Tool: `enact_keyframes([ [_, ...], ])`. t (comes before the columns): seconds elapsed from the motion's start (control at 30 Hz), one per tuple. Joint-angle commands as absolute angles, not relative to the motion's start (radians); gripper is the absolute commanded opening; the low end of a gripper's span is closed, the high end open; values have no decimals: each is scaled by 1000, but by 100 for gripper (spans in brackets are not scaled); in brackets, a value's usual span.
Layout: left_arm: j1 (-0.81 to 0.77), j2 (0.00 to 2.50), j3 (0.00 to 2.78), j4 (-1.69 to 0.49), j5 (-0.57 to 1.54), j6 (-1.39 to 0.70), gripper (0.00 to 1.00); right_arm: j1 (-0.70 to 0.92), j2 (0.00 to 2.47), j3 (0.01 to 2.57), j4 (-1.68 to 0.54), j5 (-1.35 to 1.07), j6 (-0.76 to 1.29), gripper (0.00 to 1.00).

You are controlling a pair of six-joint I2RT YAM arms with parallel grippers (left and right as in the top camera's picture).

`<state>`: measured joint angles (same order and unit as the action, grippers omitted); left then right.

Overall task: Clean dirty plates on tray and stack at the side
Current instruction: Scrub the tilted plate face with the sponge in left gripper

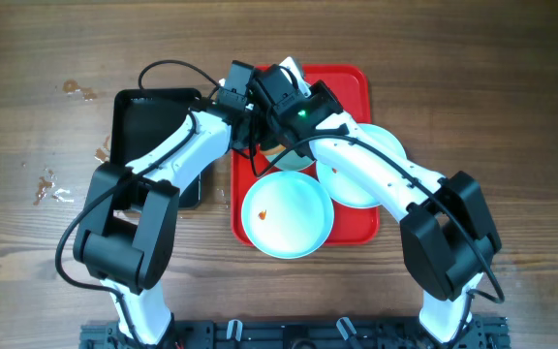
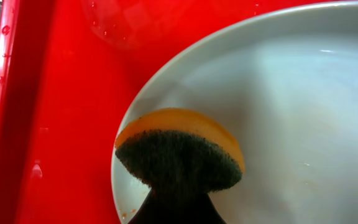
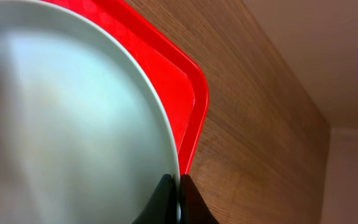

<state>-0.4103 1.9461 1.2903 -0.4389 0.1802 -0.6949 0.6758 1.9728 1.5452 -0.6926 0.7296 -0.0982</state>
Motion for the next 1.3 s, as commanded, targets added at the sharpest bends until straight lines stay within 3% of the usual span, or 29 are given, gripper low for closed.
enact_keyframes([
  [0.0, -443, 1977, 1237, -464, 216, -722, 4, 694, 1943, 1560, -667, 766, -87, 4],
  [0.4, -412, 1977, 1232, -411, 474, -715, 4, 667, 1943, 1559, -614, 759, -53, 4],
  [0.63, -399, 1979, 1153, -407, 358, -688, 4, 667, 1943, 1559, -614, 762, -52, 4],
  [0.93, -297, 1980, 1132, -415, 419, -688, 4, 667, 1943, 1559, -615, 767, -53, 4],
  [1.27, -232, 1787, 1171, -488, 449, -659, 4, 667, 1943, 1559, -619, 793, -54, 4],
])
